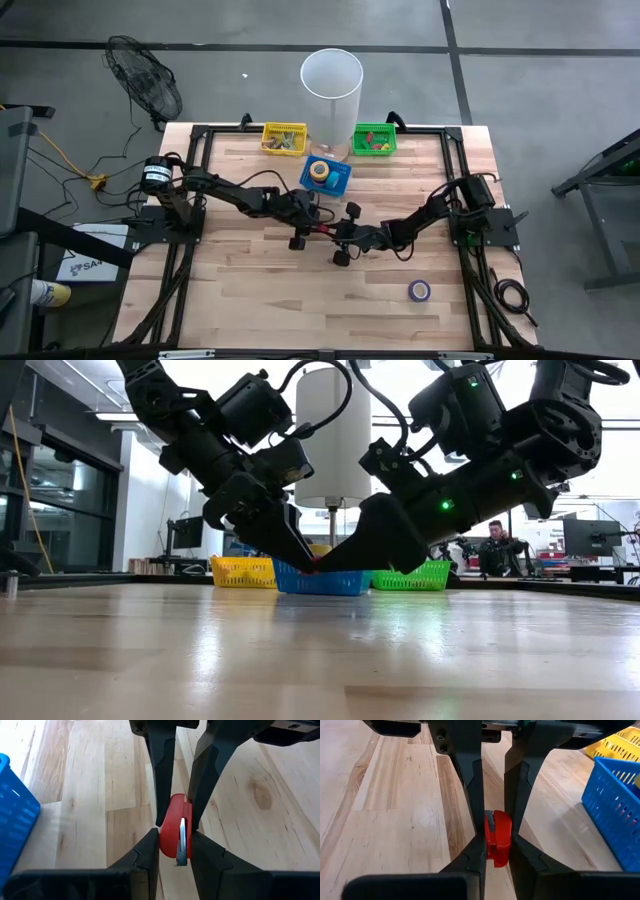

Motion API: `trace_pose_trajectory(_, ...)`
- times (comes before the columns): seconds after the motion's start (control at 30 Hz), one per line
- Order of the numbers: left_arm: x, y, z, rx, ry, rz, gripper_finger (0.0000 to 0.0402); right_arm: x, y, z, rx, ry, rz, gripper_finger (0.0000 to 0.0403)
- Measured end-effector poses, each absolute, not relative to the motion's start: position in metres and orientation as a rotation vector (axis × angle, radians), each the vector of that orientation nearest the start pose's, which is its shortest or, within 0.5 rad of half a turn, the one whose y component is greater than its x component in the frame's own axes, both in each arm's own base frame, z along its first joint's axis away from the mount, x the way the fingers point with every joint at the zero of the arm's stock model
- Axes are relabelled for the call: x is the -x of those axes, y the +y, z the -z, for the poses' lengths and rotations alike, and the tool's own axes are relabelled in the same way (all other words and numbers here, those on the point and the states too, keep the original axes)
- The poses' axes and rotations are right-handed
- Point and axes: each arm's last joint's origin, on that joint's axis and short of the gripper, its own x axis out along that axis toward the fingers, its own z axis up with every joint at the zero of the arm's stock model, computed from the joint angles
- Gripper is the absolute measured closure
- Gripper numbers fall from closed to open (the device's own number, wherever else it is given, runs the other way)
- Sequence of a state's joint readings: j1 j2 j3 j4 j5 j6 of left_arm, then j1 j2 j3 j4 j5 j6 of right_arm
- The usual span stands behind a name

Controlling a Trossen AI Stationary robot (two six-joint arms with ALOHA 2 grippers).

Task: Pick and place Stapler, Stapler remover, tape
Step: Put the red stapler into the green basket

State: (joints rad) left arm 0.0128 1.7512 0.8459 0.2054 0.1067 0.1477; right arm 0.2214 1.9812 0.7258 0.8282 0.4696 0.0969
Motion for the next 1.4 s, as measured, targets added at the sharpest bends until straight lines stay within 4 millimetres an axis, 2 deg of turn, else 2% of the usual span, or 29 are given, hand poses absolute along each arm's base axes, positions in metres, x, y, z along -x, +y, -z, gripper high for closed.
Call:
trace_pose_trajectory(0.17, -0.34, 0.001, -0.145, -0.099, 0.691, 0.145, 0.0314, -0.338, 0.063, -0.092, 0.046, 0.391, 0.255, 0.0355)
trace_pose_trajectory(0.43, -0.34, 0.001, -0.146, -0.1, 0.687, 0.156, 0.0254, -0.338, 0.064, -0.093, 0.056, 0.392, 0.226, 0.0357)
trace_pose_trajectory(0.6, -0.34, 0.001, -0.146, -0.102, 0.685, 0.152, 0.0232, -0.338, 0.064, -0.092, 0.056, 0.394, 0.225, 0.0357)
trace_pose_trajectory(1.07, -0.332, 0.003, -0.141, -0.147, 0.796, 0.094, 0.0226, -0.333, 0.061, -0.085, 0.055, 0.491, 0.293, 0.0357)
trace_pose_trajectory(1.23, -0.325, 0.003, -0.134, -0.092, 0.894, 0.086, 0.0226, -0.328, 0.055, -0.093, 0.042, 0.549, 0.338, 0.0357)
trace_pose_trajectory(1.4, -0.321, 0.003, -0.132, -0.047, 0.955, 0.06, 0.0227, -0.32, 0.044, -0.108, 0.033, 0.621, 0.392, 0.0357)
